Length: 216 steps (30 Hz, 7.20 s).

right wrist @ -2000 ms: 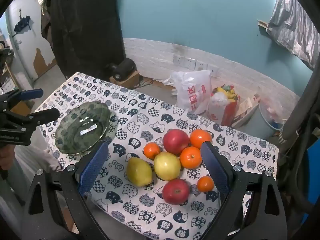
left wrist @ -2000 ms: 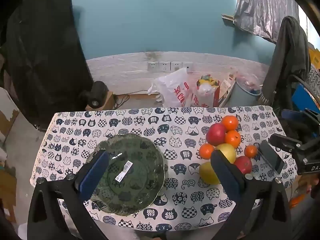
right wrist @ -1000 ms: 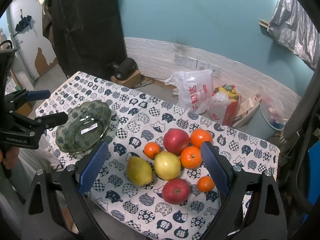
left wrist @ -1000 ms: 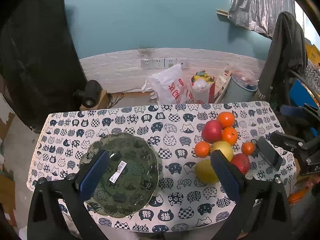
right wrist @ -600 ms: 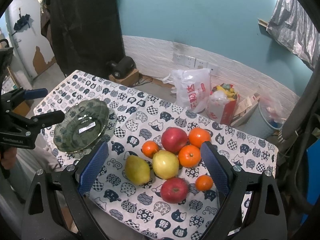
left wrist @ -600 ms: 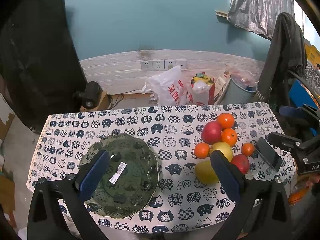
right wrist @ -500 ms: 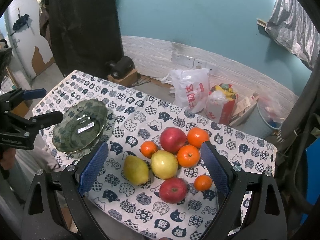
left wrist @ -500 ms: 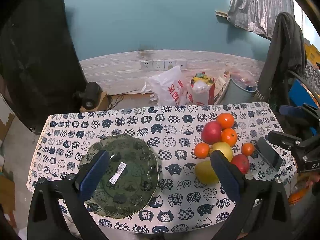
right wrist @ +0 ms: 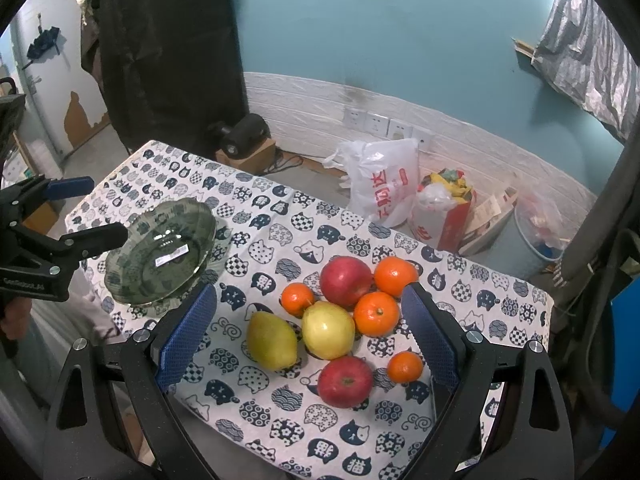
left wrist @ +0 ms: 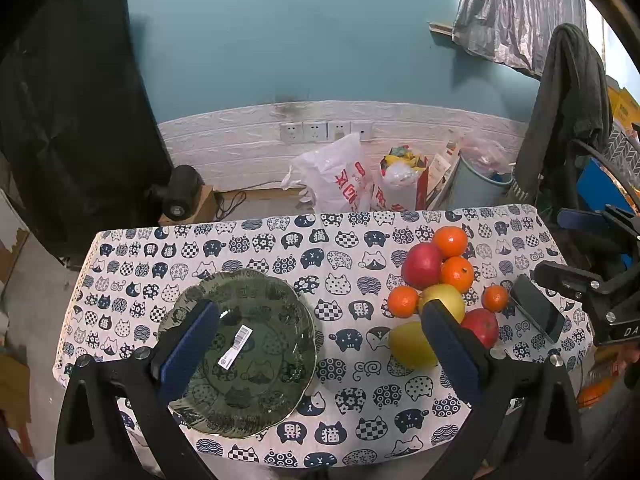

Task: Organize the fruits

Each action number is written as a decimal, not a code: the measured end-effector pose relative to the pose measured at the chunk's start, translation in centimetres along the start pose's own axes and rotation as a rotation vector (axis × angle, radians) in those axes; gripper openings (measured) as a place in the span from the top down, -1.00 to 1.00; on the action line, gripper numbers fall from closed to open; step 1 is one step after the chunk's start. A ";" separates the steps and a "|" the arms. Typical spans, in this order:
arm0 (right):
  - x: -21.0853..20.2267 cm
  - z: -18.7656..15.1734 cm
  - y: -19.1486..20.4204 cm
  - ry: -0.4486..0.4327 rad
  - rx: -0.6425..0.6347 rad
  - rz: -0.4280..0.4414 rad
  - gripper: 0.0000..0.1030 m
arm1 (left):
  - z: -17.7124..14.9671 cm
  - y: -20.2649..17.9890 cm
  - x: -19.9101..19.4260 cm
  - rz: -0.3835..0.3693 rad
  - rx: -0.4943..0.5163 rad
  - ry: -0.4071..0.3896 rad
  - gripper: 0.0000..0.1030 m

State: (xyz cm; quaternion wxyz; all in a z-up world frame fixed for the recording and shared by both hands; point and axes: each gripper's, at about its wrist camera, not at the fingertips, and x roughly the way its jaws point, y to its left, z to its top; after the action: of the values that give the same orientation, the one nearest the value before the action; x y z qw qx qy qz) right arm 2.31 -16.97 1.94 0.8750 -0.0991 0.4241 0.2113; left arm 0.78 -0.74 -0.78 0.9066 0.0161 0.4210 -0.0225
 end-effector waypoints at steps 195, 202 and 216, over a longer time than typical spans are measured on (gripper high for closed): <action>15.2 -14.1 -4.7 0.376 0.135 -0.034 -0.42 | -7.0 -8.4 15.3 -0.221 0.136 0.288 -0.69; 13.2 -12.4 -4.4 0.305 0.135 -0.044 -0.41 | -6.4 -8.3 13.9 -0.239 0.130 0.265 -0.69; 10.2 -7.5 -3.6 0.159 0.137 -0.049 -0.42 | -4.5 -6.1 11.0 -0.202 0.094 0.186 -0.69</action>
State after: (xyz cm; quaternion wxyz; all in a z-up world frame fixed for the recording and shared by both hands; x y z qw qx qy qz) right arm 4.29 -19.91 -10.72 0.8484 -0.0657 0.5029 0.1518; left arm 4.05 -6.89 -12.14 0.8551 0.0180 0.5012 -0.1316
